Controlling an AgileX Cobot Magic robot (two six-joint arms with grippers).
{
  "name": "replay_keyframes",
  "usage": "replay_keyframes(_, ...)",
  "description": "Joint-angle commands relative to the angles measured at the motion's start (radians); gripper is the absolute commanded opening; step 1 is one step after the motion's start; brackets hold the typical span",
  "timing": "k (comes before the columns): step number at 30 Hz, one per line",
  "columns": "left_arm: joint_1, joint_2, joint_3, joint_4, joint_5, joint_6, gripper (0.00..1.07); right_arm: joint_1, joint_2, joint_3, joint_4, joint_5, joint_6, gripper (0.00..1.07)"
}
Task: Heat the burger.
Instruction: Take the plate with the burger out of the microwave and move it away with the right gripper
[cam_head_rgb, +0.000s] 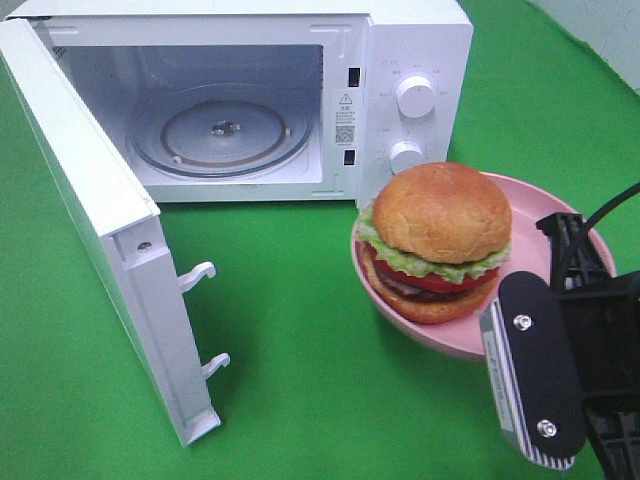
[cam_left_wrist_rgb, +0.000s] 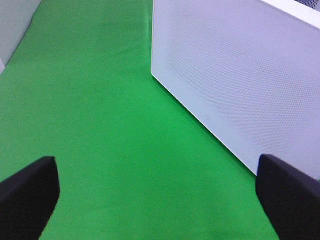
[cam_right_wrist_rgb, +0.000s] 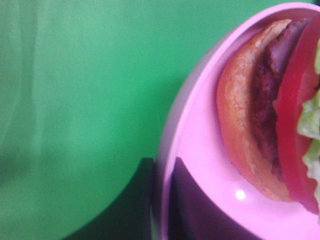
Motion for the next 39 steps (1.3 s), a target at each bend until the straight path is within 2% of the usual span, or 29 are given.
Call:
replay_keyframes(1,0.004,-0.005,0.005,-0.001,-0.006,-0.005,1.02,0.004,-0.027,-0.007,-0.068,-0.006,0.087,0.00)
replay_keyframes(3,0.004,-0.005,0.005,-0.001,-0.006,-0.005,1.02,0.004,-0.055,-0.007,-0.167,0.081,0.256,0.00)
replay_keyframes(11,0.004,-0.005,0.005,-0.001,-0.006,-0.005,1.02,0.004,-0.055,-0.003,-0.274,0.179,0.500,0.00)
replay_keyframes(17,0.004,-0.005,0.005,-0.001,-0.006,-0.005,1.02,0.004,-0.055,-0.003,-0.396,0.249,0.830,0.00)
replay_keyframes(27,0.004,-0.005,0.005,-0.001,-0.006,-0.005,1.02,0.004,-0.052,-0.003,-0.491,0.298,1.064,0.00)
replay_keyframes(31,0.004,-0.005,0.005,-0.001,-0.006,-0.005,1.02,0.001,-0.014,-0.003,-0.511,0.311,1.169,0.00)
replay_keyframes(39,0.004,-0.005,0.005,-0.001,-0.006,-0.005,1.02,0.001,0.196,-0.018,-0.546,0.338,1.407,0.00)
